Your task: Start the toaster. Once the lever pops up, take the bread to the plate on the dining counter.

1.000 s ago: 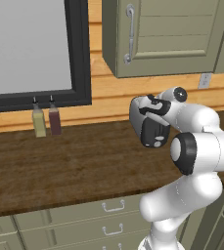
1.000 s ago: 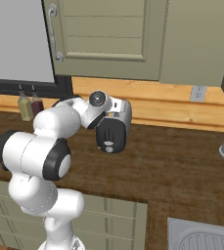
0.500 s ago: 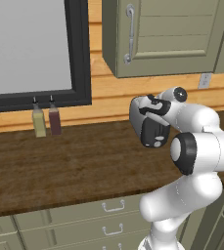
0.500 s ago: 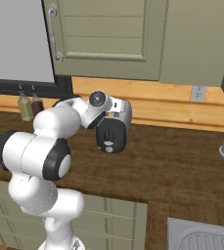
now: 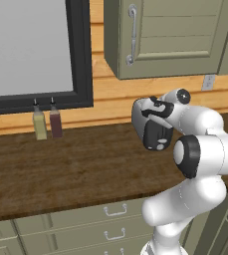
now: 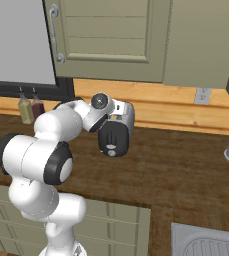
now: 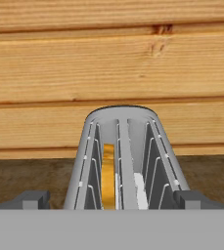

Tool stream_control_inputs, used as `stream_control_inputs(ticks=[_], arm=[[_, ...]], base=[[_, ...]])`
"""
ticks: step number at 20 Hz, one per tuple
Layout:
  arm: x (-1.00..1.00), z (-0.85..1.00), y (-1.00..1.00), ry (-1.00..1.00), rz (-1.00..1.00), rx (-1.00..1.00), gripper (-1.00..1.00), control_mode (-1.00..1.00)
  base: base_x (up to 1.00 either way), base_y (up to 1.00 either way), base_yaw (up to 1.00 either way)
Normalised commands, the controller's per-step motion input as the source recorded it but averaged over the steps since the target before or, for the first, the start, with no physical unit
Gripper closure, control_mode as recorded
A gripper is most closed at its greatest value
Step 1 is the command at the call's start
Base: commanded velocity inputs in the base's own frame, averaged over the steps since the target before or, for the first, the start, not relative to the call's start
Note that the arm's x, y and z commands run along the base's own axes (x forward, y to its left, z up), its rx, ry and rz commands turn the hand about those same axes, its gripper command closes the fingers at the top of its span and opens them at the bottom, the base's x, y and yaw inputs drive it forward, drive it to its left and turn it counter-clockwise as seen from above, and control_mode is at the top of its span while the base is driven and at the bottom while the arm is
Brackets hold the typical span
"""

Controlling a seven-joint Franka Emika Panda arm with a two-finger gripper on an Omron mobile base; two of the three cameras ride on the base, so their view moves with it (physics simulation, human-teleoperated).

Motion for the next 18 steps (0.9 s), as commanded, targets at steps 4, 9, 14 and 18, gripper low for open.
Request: stream_control_inputs(ticks=[4, 9, 14, 18], arm=[[0.00, 0.00, 0.00, 0.00, 0.00, 0.00, -1.00, -1.00], [0.00, 0.00, 0.00, 0.00, 0.00, 0.00, -1.00, -1.00], [0.00, 0.00, 0.00, 0.00, 0.00, 0.00, -1.00, -1.00], [0.00, 0.00, 0.00, 0.00, 0.00, 0.00, -1.00, -1.00]], base=[[0.00, 0.00, 0.00], [0.00, 0.00, 0.00], [0.00, 0.00, 0.00], [0.00, 0.00, 0.00]])
